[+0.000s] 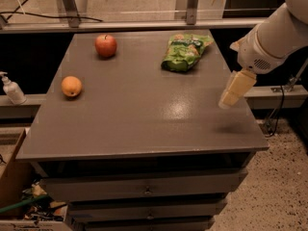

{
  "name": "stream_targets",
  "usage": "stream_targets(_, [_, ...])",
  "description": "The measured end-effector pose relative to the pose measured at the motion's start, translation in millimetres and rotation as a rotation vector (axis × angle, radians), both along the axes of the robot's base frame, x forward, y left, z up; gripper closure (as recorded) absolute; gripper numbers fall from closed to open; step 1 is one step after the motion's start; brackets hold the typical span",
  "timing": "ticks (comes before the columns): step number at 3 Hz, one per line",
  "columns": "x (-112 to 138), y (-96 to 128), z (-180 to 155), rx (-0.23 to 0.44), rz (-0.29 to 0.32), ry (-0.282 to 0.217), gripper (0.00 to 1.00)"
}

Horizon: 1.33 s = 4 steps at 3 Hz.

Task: Move green rice chip bag near orange

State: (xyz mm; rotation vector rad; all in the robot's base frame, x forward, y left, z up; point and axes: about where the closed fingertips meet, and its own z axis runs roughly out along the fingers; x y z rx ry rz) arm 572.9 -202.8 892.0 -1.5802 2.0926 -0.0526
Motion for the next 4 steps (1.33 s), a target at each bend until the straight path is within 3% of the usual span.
stream_targets(1, [7.7, 6.3, 3.5, 0.017, 0.042, -0.033, 0.00])
stream_targets(2, [30.9, 16.6, 13.6, 0.078, 0.097, -0.109, 0.00])
stream_targets(4, [93.6, 42.8, 18.3, 0.287, 0.159, -0.194, 0.00])
